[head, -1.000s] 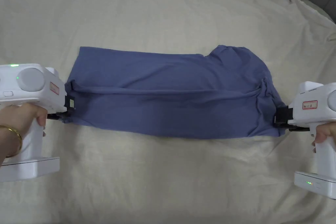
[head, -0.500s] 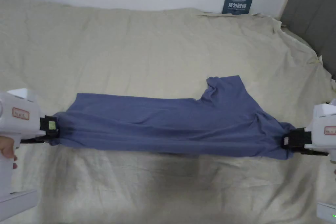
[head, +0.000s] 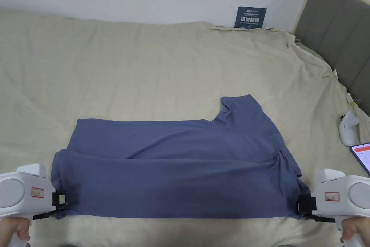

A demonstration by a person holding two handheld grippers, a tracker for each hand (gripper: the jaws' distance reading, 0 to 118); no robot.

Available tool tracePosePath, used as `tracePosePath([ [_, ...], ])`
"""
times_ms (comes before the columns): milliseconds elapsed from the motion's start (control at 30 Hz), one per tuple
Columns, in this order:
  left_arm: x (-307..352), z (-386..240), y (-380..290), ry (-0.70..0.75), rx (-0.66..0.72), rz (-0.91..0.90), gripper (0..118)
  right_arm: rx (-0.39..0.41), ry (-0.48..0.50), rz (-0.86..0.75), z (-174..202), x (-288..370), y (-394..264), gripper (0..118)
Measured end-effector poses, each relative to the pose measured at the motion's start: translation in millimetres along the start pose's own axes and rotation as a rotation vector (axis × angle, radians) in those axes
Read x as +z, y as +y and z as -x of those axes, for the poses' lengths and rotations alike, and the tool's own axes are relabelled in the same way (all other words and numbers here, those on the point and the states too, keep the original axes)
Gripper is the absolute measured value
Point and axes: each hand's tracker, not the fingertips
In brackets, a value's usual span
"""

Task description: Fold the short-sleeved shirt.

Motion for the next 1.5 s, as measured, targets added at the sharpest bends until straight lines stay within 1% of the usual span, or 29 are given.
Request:
tracePosePath([
  [33, 2, 0, 1, 0.014, 0.001, -0.009, 36, 0.002, -0.004, -0.007, 0, 0, 0, 14],
  [100, 6, 2, 3, 0.039, -0.011, -0.007, 48, -0.001, -0.004, -0.004, -2, 3, 4, 21],
  [133, 12, 5, 6, 0.057, -0.017, -0.006, 56, 0.007, -0.015, 0.015, -4, 5, 7, 28],
  [167, 16, 7, 8, 0.077, -0.008, -0.004, 84, 0.018, -0.028, 0.029, -5, 8, 8, 61],
  [200, 23, 9, 13, 0.101, 0.015, -0.009, 101, 0.03, -0.042, 0.024, -6, 13, 10, 83],
  [233, 32, 11, 18, 0.088, 0.031, -0.037, 111, 0.047, -0.061, -0.022, -6, 21, 12, 94],
  [267, 43, 12, 24, 0.056, 0.044, -0.087, 114, 0.05, -0.076, -0.062, -6, 29, 16, 94],
  [367, 68, 3, 47, 0.034, 0.036, -0.151, 114, 0.076, -0.09, -0.176, 0, 57, 31, 94],
  [433, 84, -9, 59, 0.028, -0.007, -0.248, 114, 0.089, -0.069, -0.255, 7, 76, 41, 94],
  [567, 105, -37, 73, 0.003, -0.052, -0.4, 114, 0.08, -0.008, -0.438, 26, 108, 54, 94],
  [667, 111, -57, 75, 0.016, -0.069, -0.532, 111, 0.079, 0.015, -0.557, 43, 123, 57, 94],
  [733, 112, -70, 73, 0.008, -0.09, -0.599, 107, 0.088, 0.023, -0.627, 53, 129, 56, 94],
  [833, 110, -80, 67, -0.041, -0.103, -0.661, 93, 0.101, 0.038, -0.709, 65, 134, 51, 94],
  [933, 108, -88, 60, -0.057, -0.124, -0.708, 66, 0.1, 0.057, -0.75, 74, 136, 45, 93],
  [967, 107, -92, 57, -0.043, -0.148, -0.73, 52, 0.111, 0.063, -0.769, 76, 138, 43, 88],
  [1033, 106, -98, 52, -0.02, -0.201, -0.749, 32, 0.125, 0.067, -0.787, 81, 139, 40, 70],
  [1067, 106, -100, 48, -0.017, -0.22, -0.754, 24, 0.127, 0.067, -0.799, 83, 140, 37, 66],
  [1133, 105, -103, 43, -0.012, -0.218, -0.778, 16, 0.119, 0.078, -0.821, 86, 140, 33, 55],
  [1167, 105, -104, 41, -0.012, -0.215, -0.789, 3, 0.115, 0.08, -0.825, 88, 140, 33, 33],
  [1200, 106, -105, 39, -0.011, -0.212, -0.793, 0, 0.117, 0.073, -0.837, 89, 139, 31, 16],
  [1233, 105, -105, 39, -0.02, -0.207, -0.792, 0, 0.117, 0.06, -0.847, 91, 139, 29, 6],
  [1300, 103, -105, 36, -0.035, -0.199, -0.786, 0, 0.119, 0.066, -0.844, 93, 138, 27, 0],
  [1500, 101, -106, 31, -0.041, -0.198, -0.789, 0, 0.117, 0.052, -0.838, 93, 130, 24, 0],
])
